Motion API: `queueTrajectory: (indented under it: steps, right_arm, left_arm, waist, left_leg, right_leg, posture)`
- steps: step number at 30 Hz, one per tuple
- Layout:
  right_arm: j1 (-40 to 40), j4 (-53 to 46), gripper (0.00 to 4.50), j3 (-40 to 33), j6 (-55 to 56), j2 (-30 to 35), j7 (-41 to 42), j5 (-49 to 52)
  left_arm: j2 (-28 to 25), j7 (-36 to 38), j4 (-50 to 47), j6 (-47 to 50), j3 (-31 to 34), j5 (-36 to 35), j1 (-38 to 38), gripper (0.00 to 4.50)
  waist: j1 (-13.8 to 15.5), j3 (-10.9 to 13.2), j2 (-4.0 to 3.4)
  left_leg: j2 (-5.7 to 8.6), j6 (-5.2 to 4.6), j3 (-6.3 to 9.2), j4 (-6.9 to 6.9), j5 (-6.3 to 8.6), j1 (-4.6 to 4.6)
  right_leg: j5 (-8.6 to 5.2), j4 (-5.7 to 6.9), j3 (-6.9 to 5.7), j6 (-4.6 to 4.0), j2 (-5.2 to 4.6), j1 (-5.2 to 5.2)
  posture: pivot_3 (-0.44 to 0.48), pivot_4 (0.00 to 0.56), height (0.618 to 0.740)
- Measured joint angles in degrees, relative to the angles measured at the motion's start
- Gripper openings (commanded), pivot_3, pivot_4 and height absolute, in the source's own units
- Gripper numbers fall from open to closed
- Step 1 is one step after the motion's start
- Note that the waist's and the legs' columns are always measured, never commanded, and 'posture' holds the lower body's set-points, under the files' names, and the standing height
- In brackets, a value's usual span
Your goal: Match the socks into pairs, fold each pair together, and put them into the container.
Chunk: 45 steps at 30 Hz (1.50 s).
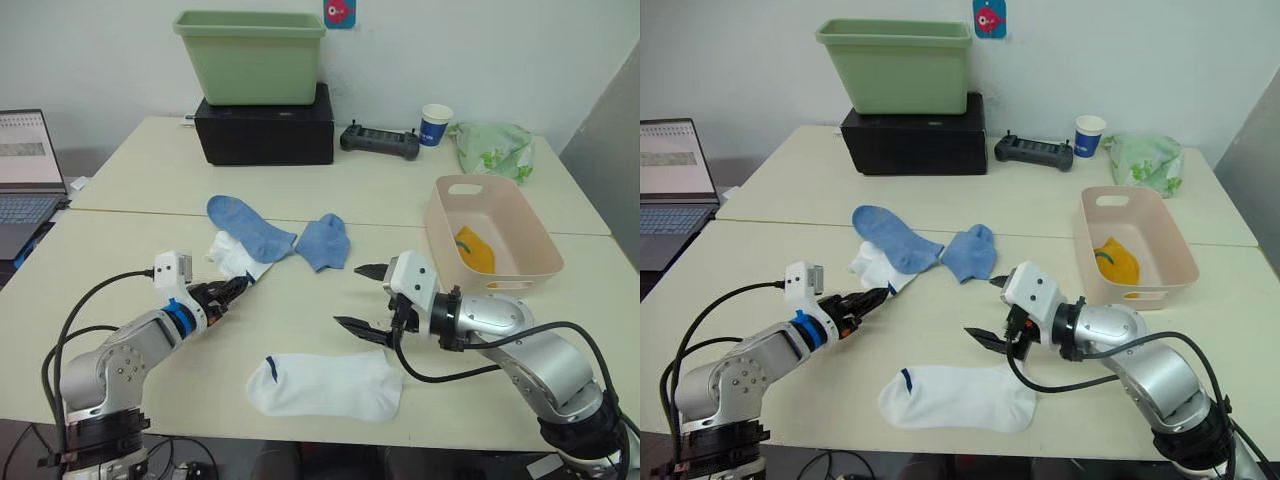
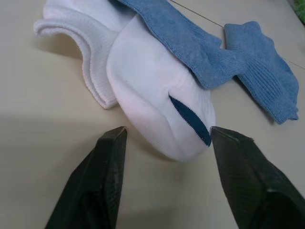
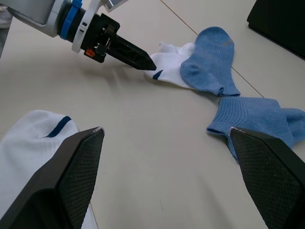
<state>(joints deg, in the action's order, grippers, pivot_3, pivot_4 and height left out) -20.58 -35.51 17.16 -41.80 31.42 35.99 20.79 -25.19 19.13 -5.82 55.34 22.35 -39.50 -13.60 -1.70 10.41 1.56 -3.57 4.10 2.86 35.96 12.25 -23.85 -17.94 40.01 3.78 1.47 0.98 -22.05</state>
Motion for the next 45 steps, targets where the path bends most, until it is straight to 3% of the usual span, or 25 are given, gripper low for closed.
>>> queueTrajectory:
  steps: [5, 13, 18, 23, 25, 31, 37, 45]
  right_arm:
    - [-0.17, -0.01, 4.50, 0.00, -0.61, 0.00, 0.05, -0.01]
    - [-0.14, -0.15, 4.50, 0.00, -1.22, 0.01, 0.06, -0.03]
    - [1.30, -0.47, 4.50, -0.21, -1.29, 0.33, 0.07, 0.00]
    - [1.63, -0.50, 4.50, -0.23, -1.29, 0.09, 0.04, 0.09]
    - [1.82, -0.53, 4.50, -0.31, -1.32, 0.10, -0.01, 0.09]
    - [2.40, -0.89, 4.50, -0.37, -1.70, 0.20, -0.19, 0.10]
    - [3.35, -1.77, 4.50, -1.43, -3.62, 1.49, -1.06, 0.27]
    - [7.23, -4.60, 4.50, -8.01, -11.28, 6.83, -1.49, 2.04]
  left_arm:
    - [0.96, -0.98, 1.96, -0.82, -0.82, 1.01, -1.45, 0.03]
    - [0.38, -0.31, -1.31, -3.37, -0.37, 1.39, 1.73, 0.03]
    - [-7.42, 3.18, -15.42, -1.77, 5.91, -3.99, 8.28, 0.03]
    - [-15.47, 7.94, -19.52, 2.62, 8.31, -10.31, 8.84, 0.03]
    - [-16.38, 8.93, -19.42, 3.17, 6.26, -10.86, 7.37, 0.03]
    - [-12.47, 7.29, -13.40, -0.02, -2.99, -6.43, -1.30, 0.03]
    - [-11.73, 10.16, -14.73, 5.25, -12.51, -8.97, -5.26, 0.03]
    - [-0.44, 11.50, -10.02, 5.07, -30.15, -4.06, -13.45, 0.03]
  waist:
    - [-0.02, 0.00, 0.00]
    - [-0.15, 0.00, 0.00]
    - [-0.16, 0.04, 0.04]
    - [-0.11, 0.05, 0.03]
    - [-0.03, 0.05, 0.02]
    - [-0.13, 0.05, 0.02]
    - [-0.14, 0.06, 0.02]
    - [-0.07, 0.05, 0.02]
  left_leg:
    - [-0.01, 0.00, 0.03, -0.01, 0.00, 0.00]
    - [-0.03, 0.00, 0.02, -0.01, 0.00, 0.00]
    - [-0.07, 0.01, 0.04, -0.05, 0.00, 0.02]
    - [0.00, 0.01, -0.02, -0.02, -0.01, 0.01]
    - [0.02, 0.01, -0.03, -0.02, 0.00, 0.01]
    - [-0.01, 0.01, -0.01, -0.03, 0.00, -0.01]
    - [-0.01, 0.01, -0.01, -0.03, 0.00, -0.02]
    - [0.07, 0.00, 0.00, 0.01, 0.00, -0.03]
  right_leg:
    - [0.00, 0.01, -0.03, 0.00, 0.01, 0.00]
    - [0.00, 0.01, -0.01, 0.01, 0.01, -0.02]
    - [-0.03, 0.02, -0.03, 0.03, 0.01, -0.04]
    - [-0.09, -0.04, 0.01, 0.14, -0.04, -0.02]
    - [-0.09, -0.05, 0.02, 0.14, -0.05, -0.02]
    - [-0.05, -0.04, 0.01, 0.07, 0.00, -0.04]
    - [-0.05, -0.02, 0.01, 0.08, 0.01, -0.04]
    - [-0.03, -0.04, 0.05, 0.13, 0.01, -0.01]
  posture:
    - [0.000, 0.150, 0.730]
    - [0.000, 0.150, 0.730]
    - [0.000, 0.150, 0.730]
    - [0.000, 0.150, 0.730]
    - [0.000, 0.150, 0.730]
    - [0.000, 0.150, 0.730]
    - [0.000, 0.150, 0.730]
    - [0.000, 0.150, 0.730]
